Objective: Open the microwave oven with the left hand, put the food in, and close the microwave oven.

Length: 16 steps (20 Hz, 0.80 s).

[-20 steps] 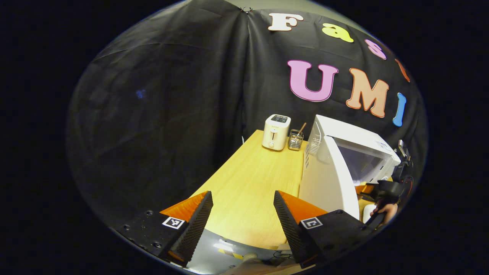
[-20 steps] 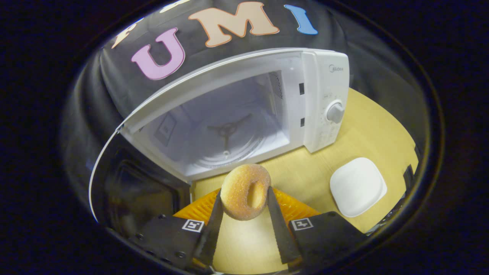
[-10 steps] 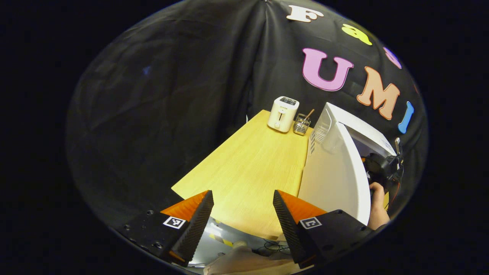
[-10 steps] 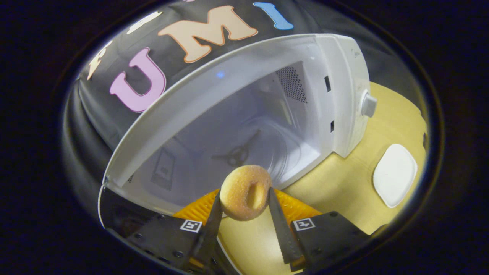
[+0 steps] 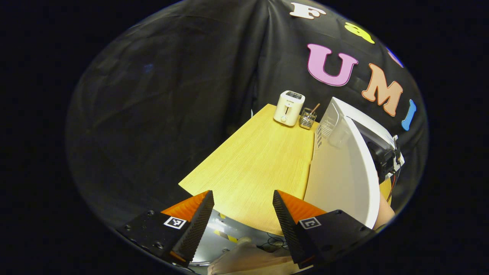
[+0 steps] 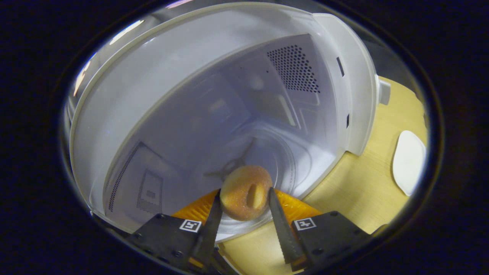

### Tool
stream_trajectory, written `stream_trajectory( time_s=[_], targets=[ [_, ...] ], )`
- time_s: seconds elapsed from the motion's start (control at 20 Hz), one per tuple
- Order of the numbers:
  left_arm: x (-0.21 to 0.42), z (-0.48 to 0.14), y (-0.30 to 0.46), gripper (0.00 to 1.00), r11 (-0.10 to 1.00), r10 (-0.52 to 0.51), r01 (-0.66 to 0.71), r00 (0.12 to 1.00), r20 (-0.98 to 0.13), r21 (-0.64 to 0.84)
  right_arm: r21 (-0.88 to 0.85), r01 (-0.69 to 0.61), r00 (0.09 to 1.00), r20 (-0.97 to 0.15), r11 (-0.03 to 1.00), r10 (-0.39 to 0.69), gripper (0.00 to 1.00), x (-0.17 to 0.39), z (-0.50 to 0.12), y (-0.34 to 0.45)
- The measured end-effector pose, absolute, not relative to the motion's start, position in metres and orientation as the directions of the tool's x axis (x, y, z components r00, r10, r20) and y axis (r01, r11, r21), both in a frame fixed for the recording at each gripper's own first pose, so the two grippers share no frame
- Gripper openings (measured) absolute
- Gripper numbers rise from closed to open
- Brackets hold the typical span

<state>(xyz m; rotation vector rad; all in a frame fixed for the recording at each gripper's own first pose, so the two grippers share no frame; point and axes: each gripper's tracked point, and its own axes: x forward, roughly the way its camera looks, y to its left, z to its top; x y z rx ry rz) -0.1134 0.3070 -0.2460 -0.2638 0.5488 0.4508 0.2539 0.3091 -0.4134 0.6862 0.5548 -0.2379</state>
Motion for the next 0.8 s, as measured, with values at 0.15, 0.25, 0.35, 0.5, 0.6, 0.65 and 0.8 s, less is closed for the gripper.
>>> stream_trajectory(
  time_s=[0.15, 0.25, 0.35, 0.5, 0.6, 0.65, 0.8],
  targets=[
    [-0.109, -0.241, 0.305, 0.91, 0.883, 0.331, -0.457, 0.768, -0.548, -0.107, 0.559, 0.38, 0.837, -0.547, 0.737, -0.017, 0.66, 0.26, -0.412, 0.311],
    [-0.106, -0.24, 0.303, 0.92, 0.889, 0.326, -0.447, 0.771, -0.547, -0.1, 0.56, 0.37, 0.85, -0.526, 0.741, -0.027, 0.77, 0.261, -0.406, 0.308],
    [-0.105, -0.239, 0.301, 0.92, 0.89, 0.322, -0.443, 0.773, -0.547, -0.103, 0.566, 0.363, 0.856, -0.516, 0.74, -0.026, 0.87, 0.261, -0.403, 0.307],
    [-0.106, -0.243, 0.297, 0.92, 0.887, 0.31, -0.445, 0.771, -0.556, -0.121, 0.561, 0.359, 0.857, -0.514, 0.746, -0.026, 0.88, 0.258, -0.402, 0.302],
    [-0.104, -0.244, 0.294, 0.92, 0.884, 0.303, -0.446, 0.771, -0.56, -0.137, 0.544, 0.352, 0.86, -0.51, 0.762, -0.033, 0.98, 0.253, -0.4, 0.296],
    [-0.102, -0.245, 0.293, 0.92, 0.884, 0.296, -0.444, 0.773, -0.561, -0.145, 0.533, 0.343, 0.862, -0.506, 0.773, -0.034, 0.98, 0.249, -0.399, 0.293],
    [-0.098, -0.244, 0.282, 0.89, 0.896, 0.258, -0.411, 0.789, -0.558, -0.166, 0.503, 0.317, 0.868, -0.495, 0.804, -0.034, 0.98, 0.234, -0.394, 0.286]
  ],
)
